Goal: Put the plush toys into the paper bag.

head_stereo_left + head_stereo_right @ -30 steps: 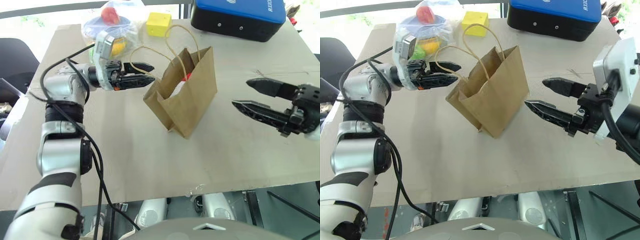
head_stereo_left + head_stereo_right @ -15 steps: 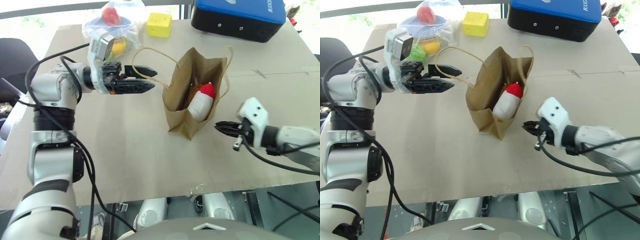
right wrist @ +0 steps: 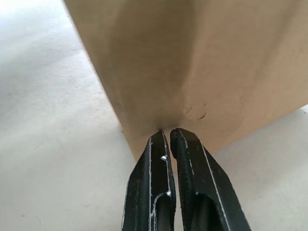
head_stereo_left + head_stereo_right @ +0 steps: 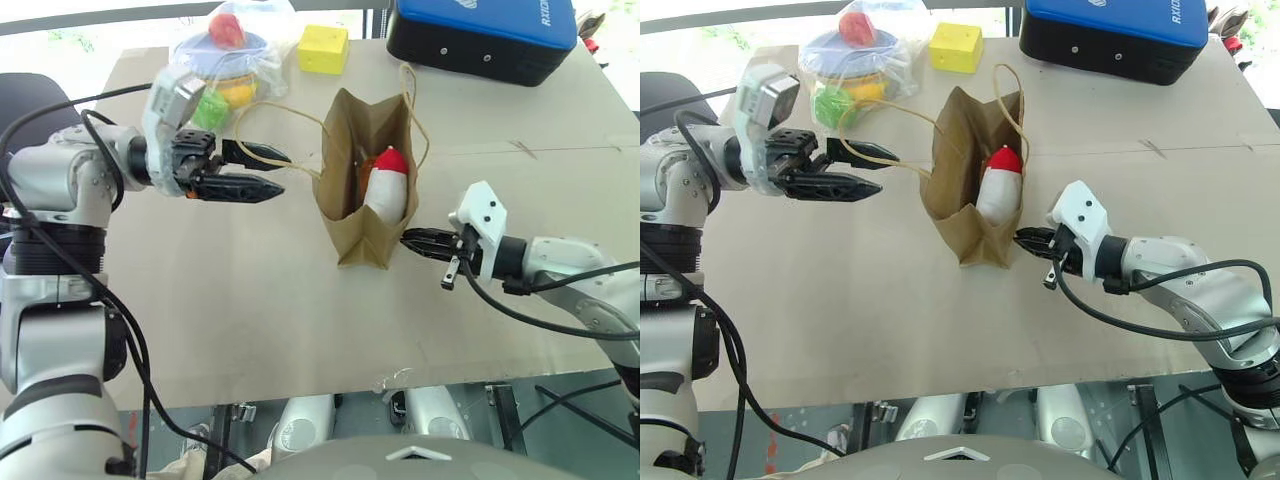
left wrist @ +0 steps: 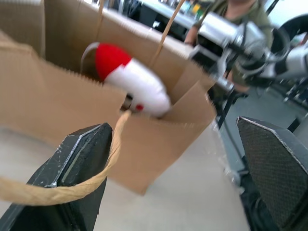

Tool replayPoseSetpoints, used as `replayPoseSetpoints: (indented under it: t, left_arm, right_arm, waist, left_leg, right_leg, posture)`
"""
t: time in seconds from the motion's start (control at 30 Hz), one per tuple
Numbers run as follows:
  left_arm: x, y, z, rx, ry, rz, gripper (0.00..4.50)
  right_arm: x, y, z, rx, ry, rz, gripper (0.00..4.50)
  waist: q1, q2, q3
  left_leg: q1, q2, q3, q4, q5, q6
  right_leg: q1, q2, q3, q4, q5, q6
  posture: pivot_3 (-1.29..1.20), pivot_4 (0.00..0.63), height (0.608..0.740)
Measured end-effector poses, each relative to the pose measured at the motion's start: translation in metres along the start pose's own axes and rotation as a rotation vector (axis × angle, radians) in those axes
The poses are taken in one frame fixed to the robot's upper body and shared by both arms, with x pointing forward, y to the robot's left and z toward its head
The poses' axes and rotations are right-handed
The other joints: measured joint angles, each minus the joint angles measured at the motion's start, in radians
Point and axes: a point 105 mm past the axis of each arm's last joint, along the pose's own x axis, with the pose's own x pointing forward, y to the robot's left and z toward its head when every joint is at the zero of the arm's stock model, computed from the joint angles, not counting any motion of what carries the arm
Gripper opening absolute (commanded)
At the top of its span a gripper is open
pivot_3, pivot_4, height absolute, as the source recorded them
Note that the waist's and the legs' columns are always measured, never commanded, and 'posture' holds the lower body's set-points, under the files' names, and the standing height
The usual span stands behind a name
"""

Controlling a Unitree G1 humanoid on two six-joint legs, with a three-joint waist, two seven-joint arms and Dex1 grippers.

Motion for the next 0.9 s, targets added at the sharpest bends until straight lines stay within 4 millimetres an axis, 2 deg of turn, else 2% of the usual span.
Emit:
replayPoseSetpoints:
  t: [0.1, 0.2, 0.33, 0.4, 0.47, 0.53, 0.63, 0.73, 0.83, 0.9]
  left_arm:
    - [-0.003, 0.008, -0.004, 0.167, 0.077, 0.076, 4.5]
    - [-0.001, 0.022, -0.002, 0.236, 0.038, 0.152, 4.5]
    - [-0.005, 0.028, -0.01, 0.359, 0.088, 0.222, 4.5]
    - [-0.006, 0.028, -0.015, 0.297, 0.052, 0.235, 4.5]
    - [-0.011, 0.006, -0.031, 0.097, 0.059, 0.155, 4.5]
    - [-0.01, -0.012, -0.04, -0.012, 0.054, 0.092, 4.5]
    - [0.008, -0.03, -0.047, -0.011, 0.025, 0.066, 4.5]
    - [0.023, -0.036, -0.055, -0.001, 0.009, 0.065, 4.5]
    - [0.049, -0.049, -0.058, 0.038, -0.053, 0.07, 4.5]
    - [0.06, -0.051, -0.061, 0.048, -0.091, 0.119, 4.5]
  right_arm:
    - [0.001, -0.003, -0.002, 0.005, 0.004, 0.005, 0.04]
    - [0.002, -0.005, -0.003, 0.0, 0.009, 0.007, 0.04]
    - [0.005, -0.006, -0.001, -0.012, 0.0, 0.021, 0.04]
    - [0.006, -0.007, 0.0, -0.017, -0.004, 0.026, 0.04]
    - [0.009, -0.005, 0.003, -0.021, -0.018, 0.043, 0.04]
    - [0.01, -0.003, 0.004, -0.017, -0.025, 0.054, 0.04]
    - [0.014, 0.005, 0.011, -0.002, -0.069, 0.112, 0.04]
    - [0.016, 0.011, 0.016, 0.005, -0.091, 0.149, 0.04]
    - [0.024, 0.018, 0.019, -0.004, -0.099, 0.194, 0.04]
    - [0.031, 0.019, 0.021, -0.002, -0.11, 0.214, 0.04]
  waist:
    - [-0.001, 0.0, 0.0]
    - [0.002, 0.0, 0.0]
    - [-0.001, 0.001, 0.0]
    - [-0.004, 0.0, 0.0]
    - [-0.023, 0.001, 0.0]
    - [-0.028, 0.001, 0.0]
    - [-0.023, 0.001, 0.0]
    - [-0.016, 0.001, 0.0]
    - [-0.014, 0.001, -0.001]
    - [-0.016, 0.001, -0.001]
  left_leg:
    - [0.001, 0.0, 0.0, -0.001, 0.0, 0.0]
    - [0.0, 0.0, 0.0, 0.0, 0.0, 0.0]
    - [0.001, 0.0, 0.0, -0.001, 0.0, 0.0]
    - [-0.001, 0.0, 0.0, -0.001, 0.0, 0.0]
    - [-0.001, 0.0, 0.0, -0.002, 0.0, 0.0]
    - [0.0, 0.0, 0.0, -0.002, 0.0, 0.0]
    - [0.0, 0.0, 0.0, -0.002, 0.0, 0.0]
    - [0.0, 0.0, 0.0, -0.002, 0.0, 0.0]
    - [0.001, -0.001, 0.0, -0.002, 0.0, 0.0]
    - [0.002, -0.001, 0.0, -0.002, 0.0, 0.0]
  right_leg:
    - [0.0, 0.0, 0.0, 0.0, 0.0, 0.0]
    - [0.0, 0.0, 0.0, 0.0, 0.0, 0.0]
    - [0.0, -0.001, 0.001, 0.0, 0.0, 0.0]
    - [-0.002, 0.0, 0.001, 0.0, 0.0, 0.0]
    - [-0.002, 0.0, 0.001, 0.0, 0.0, 0.0]
    - [-0.002, 0.0, 0.001, 0.0, 0.0, 0.0]
    - [-0.002, -0.001, 0.001, 0.0, 0.0, 0.0]
    - [-0.001, -0.001, 0.001, 0.001, 0.0, 0.0]
    - [-0.001, -0.001, 0.002, 0.001, 0.001, 0.0]
    - [-0.001, -0.001, 0.002, 0.001, 0.001, 0.0]
  posture:
    - [0.0, 0.15, 0.74]
    - [0.0, 0.15, 0.74]
    - [0.0, 0.15, 0.74]
    - [0.0, 0.15, 0.74]
    - [0.0, 0.15, 0.74]
    - [0.0, 0.15, 0.74]
    - [0.0, 0.15, 0.74]
    - [0.0, 0.15, 0.74]
    - [0.0, 0.15, 0.74]
    - [0.0, 0.15, 0.74]
